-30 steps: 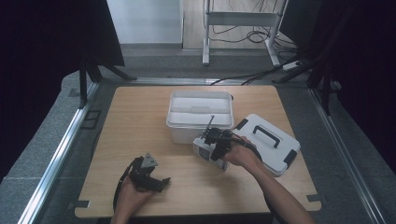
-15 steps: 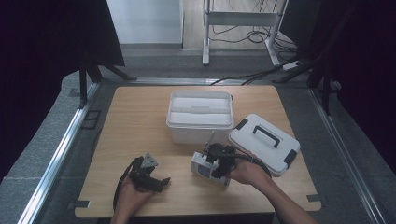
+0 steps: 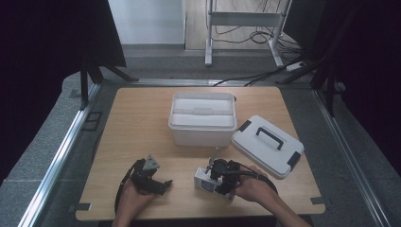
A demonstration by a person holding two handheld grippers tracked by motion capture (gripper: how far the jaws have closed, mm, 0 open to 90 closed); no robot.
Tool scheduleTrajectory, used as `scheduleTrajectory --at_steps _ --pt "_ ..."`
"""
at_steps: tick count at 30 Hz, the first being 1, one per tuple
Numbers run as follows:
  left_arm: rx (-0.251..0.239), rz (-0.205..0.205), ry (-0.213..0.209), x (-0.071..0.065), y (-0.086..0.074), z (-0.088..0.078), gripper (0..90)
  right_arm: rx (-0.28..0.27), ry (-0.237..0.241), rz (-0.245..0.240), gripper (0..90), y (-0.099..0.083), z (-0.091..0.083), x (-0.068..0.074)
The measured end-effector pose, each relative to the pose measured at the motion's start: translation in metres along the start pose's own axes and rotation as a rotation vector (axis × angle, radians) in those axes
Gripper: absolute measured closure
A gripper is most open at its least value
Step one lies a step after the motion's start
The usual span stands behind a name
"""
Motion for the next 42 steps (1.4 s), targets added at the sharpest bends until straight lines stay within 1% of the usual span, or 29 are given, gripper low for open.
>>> scheduleTrajectory --at_steps 4,6,10,12,14,16,19,22,23,24,26,27,29,32,33,34,36,38,39,42 --pt "0.0 0.0 0.0 0.0 0.0 0.0 0.0 0.0 -0.001 0.001 53.6 -0.003 0.003 -0.002" --pt "0.0 0.0 0.0 0.0 0.0 0.0 0.0 0.0 0.001 0.002 51.4 -0.003 0.003 -0.001" --pt "-0.001 -0.001 0.0 0.0 0.0 0.0 0.0 -0.014 0.018 0.003 45.4 -0.002 -0.004 0.0" --pt "-0.001 0.0 0.0 0.0 0.0 0.0 0.0 -0.008 0.027 0.0 44.1 -0.002 -0.008 0.001" --pt "-0.001 0.0 0.001 0.0 0.0 0.0 0.0 -0.014 0.036 -0.002 43.0 -0.001 -0.013 0.0" --pt "-0.001 0.0 0.001 0.0 0.0 0.0 0.0 -0.016 0.05 0.007 42.4 0.001 -0.02 0.001" --pt "0.0 0.0 0.0 0.0 0.0 0.0 0.0 -0.033 0.064 0.012 41.1 0.005 -0.034 -0.003" --pt "0.0 0.001 0.0 0.0 0.0 0.0 0.0 -0.068 0.078 0.029 39.9 0.01 -0.048 -0.007" --pt "0.0 0.0 -0.001 0.0 0.0 0.0 0.0 -0.081 0.077 0.032 39.6 0.011 -0.053 -0.01" --pt "-0.001 -0.001 -0.001 0.0 0.0 0.0 0.0 -0.098 0.082 0.046 39.1 0.013 -0.057 -0.012" --pt "-0.002 -0.002 -0.001 0.0 0.0 0.0 0.0 -0.131 0.068 0.059 37.5 0.014 -0.063 -0.02" --pt "-0.002 -0.002 -0.002 0.0 0.0 0.0 0.0 -0.149 0.06 0.065 36.6 0.014 -0.064 -0.025" --pt "-0.003 -0.003 -0.002 0.0 0.0 0.0 0.0 -0.172 0.05 0.095 35.3 0.012 -0.063 -0.035" --pt "-0.005 -0.004 -0.004 0.0 0.0 0.0 0.0 -0.211 0.047 0.143 32.9 0.004 -0.053 -0.052" --pt "-0.007 -0.004 -0.009 0.0 0.0 0.0 0.0 -0.218 0.05 0.156 32.1 0.003 -0.05 -0.055" --pt "-0.01 -0.005 -0.014 0.0 0.0 -0.001 0.0 -0.231 0.048 0.167 30.6 0.0 -0.046 -0.061" --pt "-0.014 -0.019 -0.038 0.002 0.001 -0.002 0.0 -0.262 0.033 0.195 29.2 -0.004 -0.039 -0.071" --pt "-0.019 -0.032 -0.059 0.006 0.004 -0.002 0.8 -0.302 0.019 0.218 25.3 -0.008 -0.033 -0.081" --pt "-0.02 -0.034 -0.064 0.009 0.006 -0.003 0.8 -0.327 0.009 0.226 24.9 -0.009 -0.031 -0.086" --pt "-0.028 -0.028 -0.07 0.019 0.015 -0.007 0.9 -0.399 -0.02 0.265 18.1 -0.012 -0.028 -0.1"
Point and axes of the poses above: each handheld gripper's, and its own axes: z roughly forward along the jaws, y roughly out of its top, x roughly to its left, the point moved 9 cm from there along z, roughly forward along the jaws, and after that the axes turned 13 degrees about z, right-handed, at the moved point
